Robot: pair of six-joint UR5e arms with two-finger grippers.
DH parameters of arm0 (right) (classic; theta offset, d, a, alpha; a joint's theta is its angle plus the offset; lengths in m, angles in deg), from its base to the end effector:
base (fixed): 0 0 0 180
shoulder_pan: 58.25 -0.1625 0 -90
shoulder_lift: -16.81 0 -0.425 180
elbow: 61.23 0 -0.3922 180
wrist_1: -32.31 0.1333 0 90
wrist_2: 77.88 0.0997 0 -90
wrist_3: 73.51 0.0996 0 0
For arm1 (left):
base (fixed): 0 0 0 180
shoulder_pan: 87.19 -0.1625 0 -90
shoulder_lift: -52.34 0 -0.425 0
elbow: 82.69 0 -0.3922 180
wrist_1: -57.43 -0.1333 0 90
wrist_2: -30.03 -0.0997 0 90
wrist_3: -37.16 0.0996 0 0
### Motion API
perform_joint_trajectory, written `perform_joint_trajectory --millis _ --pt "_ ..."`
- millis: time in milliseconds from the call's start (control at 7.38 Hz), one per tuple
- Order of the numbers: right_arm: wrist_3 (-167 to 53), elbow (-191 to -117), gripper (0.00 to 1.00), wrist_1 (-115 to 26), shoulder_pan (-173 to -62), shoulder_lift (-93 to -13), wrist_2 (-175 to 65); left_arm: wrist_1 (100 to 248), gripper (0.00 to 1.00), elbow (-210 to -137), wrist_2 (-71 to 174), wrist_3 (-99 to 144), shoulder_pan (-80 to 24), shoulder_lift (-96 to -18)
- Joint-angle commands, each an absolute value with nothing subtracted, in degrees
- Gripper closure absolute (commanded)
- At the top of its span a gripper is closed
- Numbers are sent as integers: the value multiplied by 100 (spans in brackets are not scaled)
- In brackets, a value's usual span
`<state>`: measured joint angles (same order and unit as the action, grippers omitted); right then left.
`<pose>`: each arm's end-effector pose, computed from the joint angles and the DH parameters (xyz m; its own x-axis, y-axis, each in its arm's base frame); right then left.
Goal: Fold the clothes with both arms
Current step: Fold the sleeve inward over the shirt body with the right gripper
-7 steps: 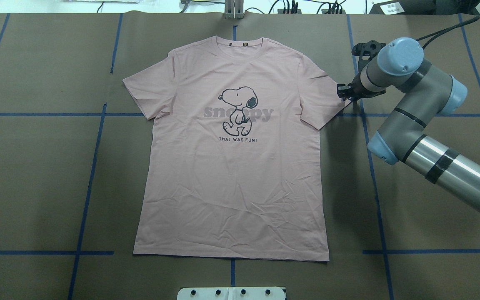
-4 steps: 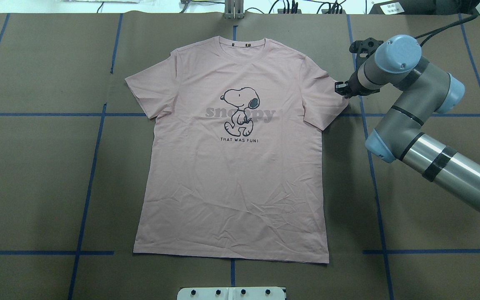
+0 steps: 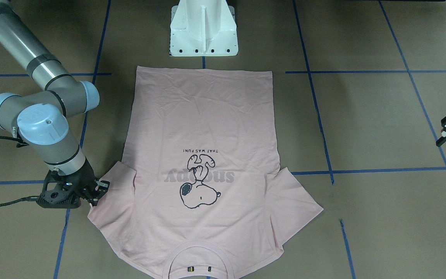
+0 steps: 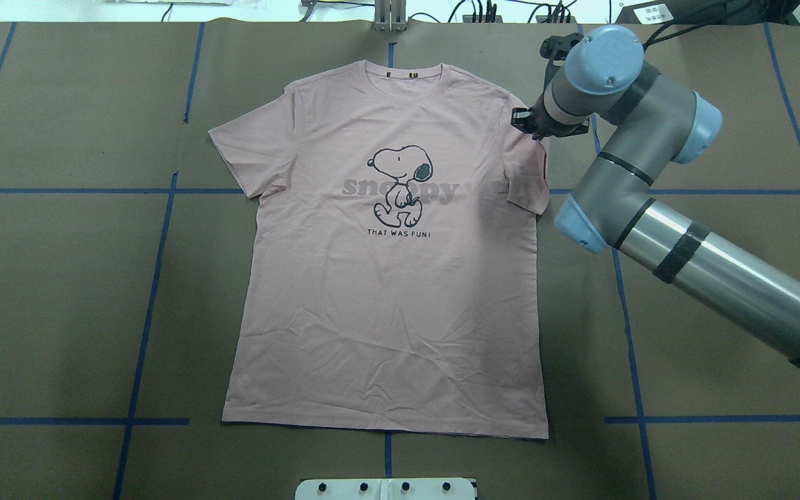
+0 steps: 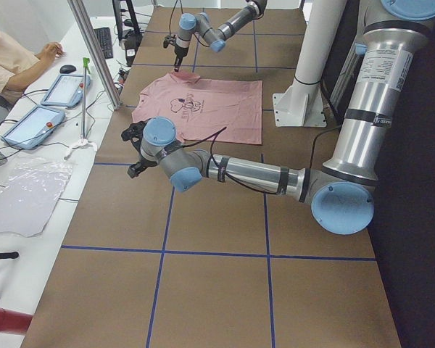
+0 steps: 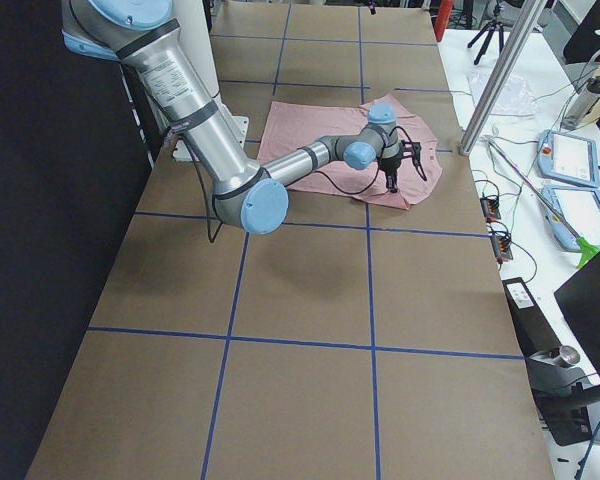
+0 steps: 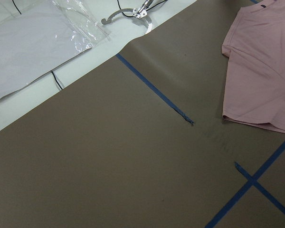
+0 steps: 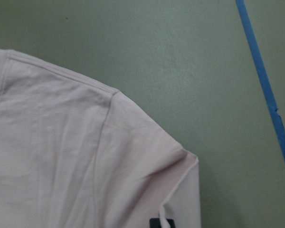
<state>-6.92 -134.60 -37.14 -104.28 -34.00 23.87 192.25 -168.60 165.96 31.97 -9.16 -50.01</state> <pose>-0.4534 -0.6328 0.3445 0.7067 0.1723 0.6862 -0.3566 0.9244 0.1351 0.0629 -0.5942 0.4832 0.5702 0.6501 -0.5021 -0.0733 0.6491 0.7572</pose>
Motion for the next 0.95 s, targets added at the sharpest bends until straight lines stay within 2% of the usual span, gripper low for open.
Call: perform_joint_trajectory --millis 0,271,406,542,677,813 --pt "231 -13061 100 -3888 -9923 -2822 1541 19225 0 -16865 16600 3197 -914 -4997" --pt "278 -12759 100 -3862 -9798 -2573 1318 19225 0 -16865 16600 3188 -914 -5014" --pt "269 -12750 95 -3853 -9789 -2582 1318 19225 0 -16865 16600 3188 -914 -5014" --pt "200 -12733 12 -3853 -9763 -2608 1301 19225 0 -16865 16600 3180 -914 -5023" --pt "164 -12707 0 -3853 -9754 -2573 1248 19225 0 -16865 16600 3171 -914 -5023" --pt "-158 -12733 0 -3853 -9806 -2512 1326 19225 0 -16847 16609 3171 -923 -5023"
